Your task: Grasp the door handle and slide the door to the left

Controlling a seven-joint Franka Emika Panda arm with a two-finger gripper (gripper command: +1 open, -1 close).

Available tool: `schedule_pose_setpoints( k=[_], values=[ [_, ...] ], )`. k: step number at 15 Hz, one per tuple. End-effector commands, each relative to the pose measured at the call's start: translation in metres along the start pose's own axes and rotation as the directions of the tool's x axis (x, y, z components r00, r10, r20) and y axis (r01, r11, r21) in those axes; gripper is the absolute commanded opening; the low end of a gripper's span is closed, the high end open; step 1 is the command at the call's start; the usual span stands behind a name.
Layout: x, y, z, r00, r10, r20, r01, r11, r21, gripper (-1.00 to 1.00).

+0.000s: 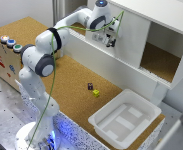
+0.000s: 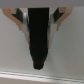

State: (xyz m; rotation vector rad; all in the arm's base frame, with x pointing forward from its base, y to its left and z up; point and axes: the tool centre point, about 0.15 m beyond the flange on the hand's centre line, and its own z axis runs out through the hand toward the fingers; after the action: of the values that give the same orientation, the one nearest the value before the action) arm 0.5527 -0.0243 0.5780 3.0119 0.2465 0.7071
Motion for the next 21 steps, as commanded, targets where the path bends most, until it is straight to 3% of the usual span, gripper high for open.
schedule_pose_setpoints(
  k=[1, 7, 17, 18, 21],
  values=[
    [-0.013, -0.063, 0.055, 0.996, -0.067, -0.053, 0.059, 0.989, -0.134, -1.0],
    [-0.002, -0.112, 0.059, 0.999, 0.007, -0.044, -0.012, 0.991, -0.133, -1.0],
    [0.009, -0.183, 0.039, 0.992, 0.114, -0.055, -0.125, 0.955, -0.268, -1.0],
    [0.009, -0.187, 0.037, 0.992, 0.116, -0.056, -0.127, 0.953, -0.274, 1.0],
    [0.011, -0.198, 0.027, 0.99, 0.122, -0.067, -0.135, 0.963, -0.233, 1.0]
  ],
)
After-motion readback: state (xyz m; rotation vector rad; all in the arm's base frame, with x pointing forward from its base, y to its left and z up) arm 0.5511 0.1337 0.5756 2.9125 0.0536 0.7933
